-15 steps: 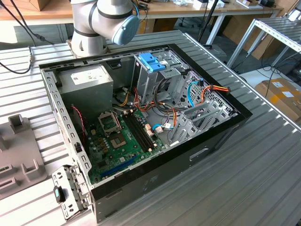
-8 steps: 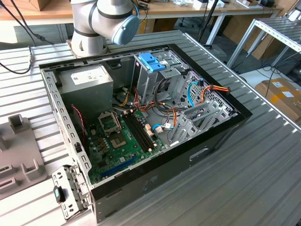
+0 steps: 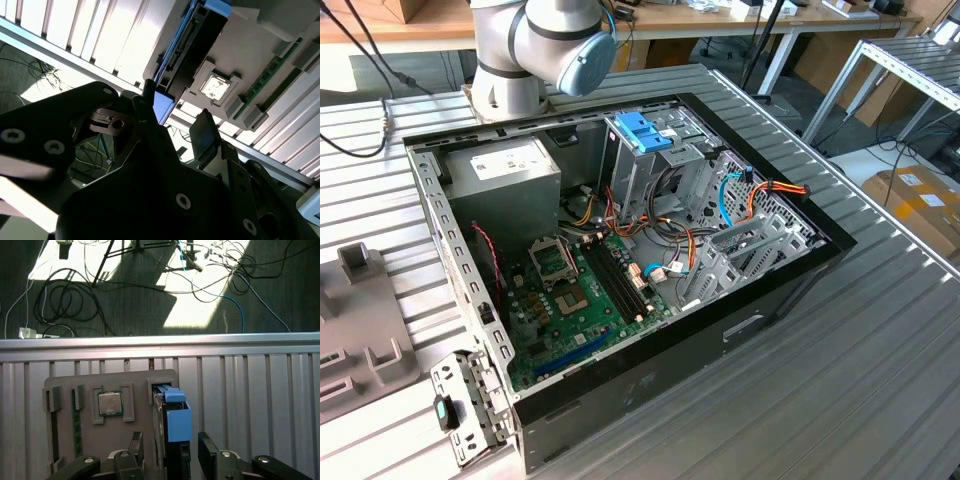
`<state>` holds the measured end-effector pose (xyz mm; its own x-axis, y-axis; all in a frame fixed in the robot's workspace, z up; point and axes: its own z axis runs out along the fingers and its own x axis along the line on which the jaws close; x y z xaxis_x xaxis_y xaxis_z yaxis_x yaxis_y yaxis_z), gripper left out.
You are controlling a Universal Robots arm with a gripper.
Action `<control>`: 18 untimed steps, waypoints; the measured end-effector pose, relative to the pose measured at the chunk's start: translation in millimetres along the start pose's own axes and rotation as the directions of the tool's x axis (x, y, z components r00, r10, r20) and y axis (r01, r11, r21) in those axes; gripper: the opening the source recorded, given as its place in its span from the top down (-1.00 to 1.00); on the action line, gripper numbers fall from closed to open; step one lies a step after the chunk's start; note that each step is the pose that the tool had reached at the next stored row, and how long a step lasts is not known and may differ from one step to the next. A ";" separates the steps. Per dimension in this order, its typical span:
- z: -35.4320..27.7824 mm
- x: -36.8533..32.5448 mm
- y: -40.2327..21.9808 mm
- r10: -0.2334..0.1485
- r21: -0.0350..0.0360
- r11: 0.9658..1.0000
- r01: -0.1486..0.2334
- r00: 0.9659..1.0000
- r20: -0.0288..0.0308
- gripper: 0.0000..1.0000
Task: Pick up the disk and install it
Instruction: 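Pick up the disk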
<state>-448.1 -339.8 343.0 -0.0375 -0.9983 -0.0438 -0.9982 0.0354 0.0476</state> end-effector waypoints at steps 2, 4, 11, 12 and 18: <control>0.6 0.0 0.1 -0.001 0.000 1.000 0.001 1.000 0.000 -0.11; 1.6 -0.1 0.4 -0.002 0.000 1.000 0.002 1.000 0.000 -0.11; 4.4 0.2 4.4 -0.002 0.000 1.000 0.002 1.000 0.000 -0.11; 4.7 0.2 4.6 -0.002 0.000 1.000 0.002 1.000 0.000 -0.11; 6.3 0.3 5.0 -0.002 0.000 1.000 0.002 1.000 0.000 -0.11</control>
<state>-453.4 -339.7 336.9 -0.0358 -0.9984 -0.0440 -0.9983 0.0338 0.0474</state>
